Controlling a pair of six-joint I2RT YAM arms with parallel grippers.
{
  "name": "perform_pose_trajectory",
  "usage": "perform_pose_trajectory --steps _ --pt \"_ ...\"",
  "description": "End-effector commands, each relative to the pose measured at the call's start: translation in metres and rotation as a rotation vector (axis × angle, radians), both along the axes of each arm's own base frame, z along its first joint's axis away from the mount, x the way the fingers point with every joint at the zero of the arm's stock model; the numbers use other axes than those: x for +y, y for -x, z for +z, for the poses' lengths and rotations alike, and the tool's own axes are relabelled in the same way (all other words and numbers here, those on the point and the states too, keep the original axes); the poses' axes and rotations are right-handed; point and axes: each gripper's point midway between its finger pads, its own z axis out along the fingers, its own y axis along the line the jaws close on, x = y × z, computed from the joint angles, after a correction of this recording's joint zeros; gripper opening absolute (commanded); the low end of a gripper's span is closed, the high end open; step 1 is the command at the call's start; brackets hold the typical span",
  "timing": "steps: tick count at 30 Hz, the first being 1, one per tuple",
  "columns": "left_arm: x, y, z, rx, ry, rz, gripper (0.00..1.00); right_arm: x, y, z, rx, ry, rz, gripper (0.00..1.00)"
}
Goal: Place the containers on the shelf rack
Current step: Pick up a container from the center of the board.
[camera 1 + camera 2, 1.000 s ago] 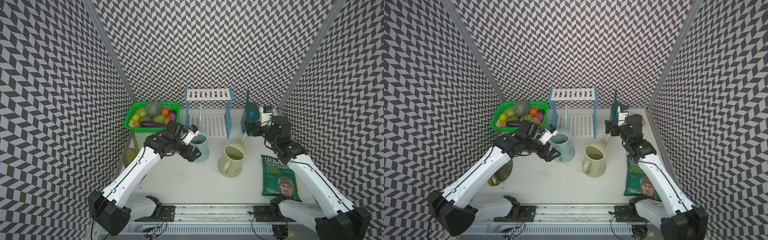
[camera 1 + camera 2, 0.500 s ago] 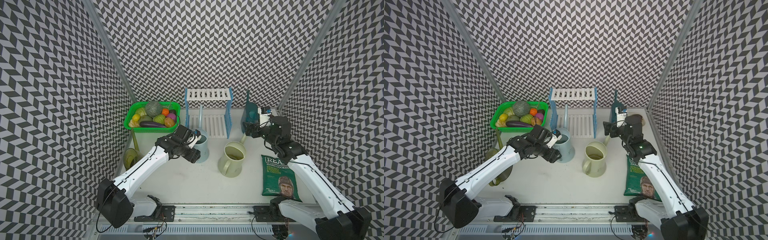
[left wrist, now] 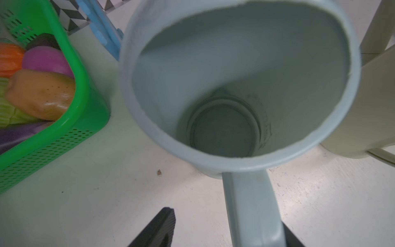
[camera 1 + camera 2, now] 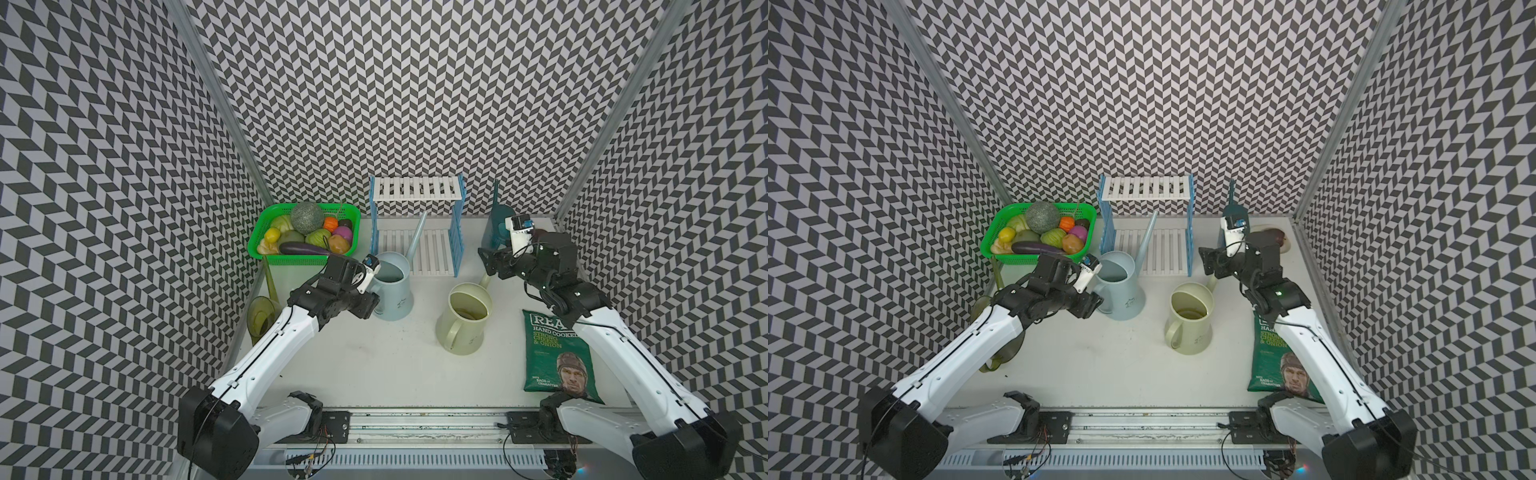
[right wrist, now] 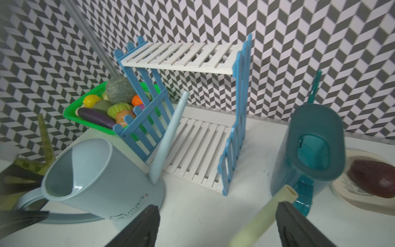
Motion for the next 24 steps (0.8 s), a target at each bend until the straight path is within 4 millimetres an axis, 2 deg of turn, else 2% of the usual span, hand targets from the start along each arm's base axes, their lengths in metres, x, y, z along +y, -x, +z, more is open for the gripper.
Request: perform_pose_trajectory --steps 1,9,12,16,20,24 --pt "-0.006 -0.012 0.022 -0.176 0.054 -0.053 0.69 0.022 -0.001 0.013 -0.031 0.011 0.065 0.87" --pt "-0.022 -0.016 0.017 -0.266 0.160 -0.107 0.65 0.047 0.008 0.026 -0.051 -0.006 0.110 0.89" --pt "-0.024 -0.016 0.013 -0.289 0.183 -0.112 0.57 0.057 0.015 0.026 -0.047 -0.013 0.145 0.92" --pt "-0.022 -0.013 0.007 -0.322 0.197 -0.109 0.54 0.065 0.023 0.025 -0.040 -0.041 0.190 0.95" --pt "-0.024 -0.015 0.010 -0.359 0.237 -0.103 0.44 0.076 0.028 0.020 -0.034 -0.070 0.242 0.99" --pt "-0.027 -0.014 0.014 -0.384 0.259 -0.114 0.32 0.082 0.028 0.012 -0.015 -0.083 0.260 1.00"
